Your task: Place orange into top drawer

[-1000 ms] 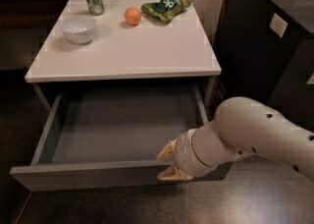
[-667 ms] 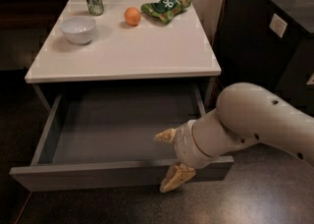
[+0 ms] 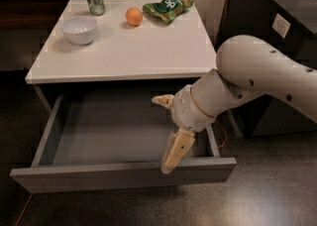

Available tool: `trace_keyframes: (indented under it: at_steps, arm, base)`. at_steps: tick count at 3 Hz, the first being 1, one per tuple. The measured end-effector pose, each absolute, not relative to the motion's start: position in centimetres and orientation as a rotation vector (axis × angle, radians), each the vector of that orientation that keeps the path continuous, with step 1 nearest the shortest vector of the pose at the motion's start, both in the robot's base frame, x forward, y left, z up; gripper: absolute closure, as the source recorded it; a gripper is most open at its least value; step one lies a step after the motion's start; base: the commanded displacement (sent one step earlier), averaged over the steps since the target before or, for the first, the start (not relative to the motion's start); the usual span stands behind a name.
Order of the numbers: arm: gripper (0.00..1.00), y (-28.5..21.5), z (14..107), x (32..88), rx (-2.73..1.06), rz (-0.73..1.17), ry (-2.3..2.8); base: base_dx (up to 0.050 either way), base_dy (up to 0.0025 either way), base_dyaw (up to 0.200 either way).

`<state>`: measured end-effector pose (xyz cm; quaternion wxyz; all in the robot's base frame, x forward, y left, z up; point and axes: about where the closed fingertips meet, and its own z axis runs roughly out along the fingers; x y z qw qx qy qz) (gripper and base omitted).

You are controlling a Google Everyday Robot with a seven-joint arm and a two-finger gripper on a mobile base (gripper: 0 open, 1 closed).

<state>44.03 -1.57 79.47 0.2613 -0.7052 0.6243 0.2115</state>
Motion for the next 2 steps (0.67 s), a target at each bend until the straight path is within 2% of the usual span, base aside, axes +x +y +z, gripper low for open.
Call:
trace_keyframes:
  at_steps: [2]
  arm:
    - [0.00,2.3,85.8,51.3,-1.754,0.580,1.725]
  base:
    - [0.000,0.00000,0.000]
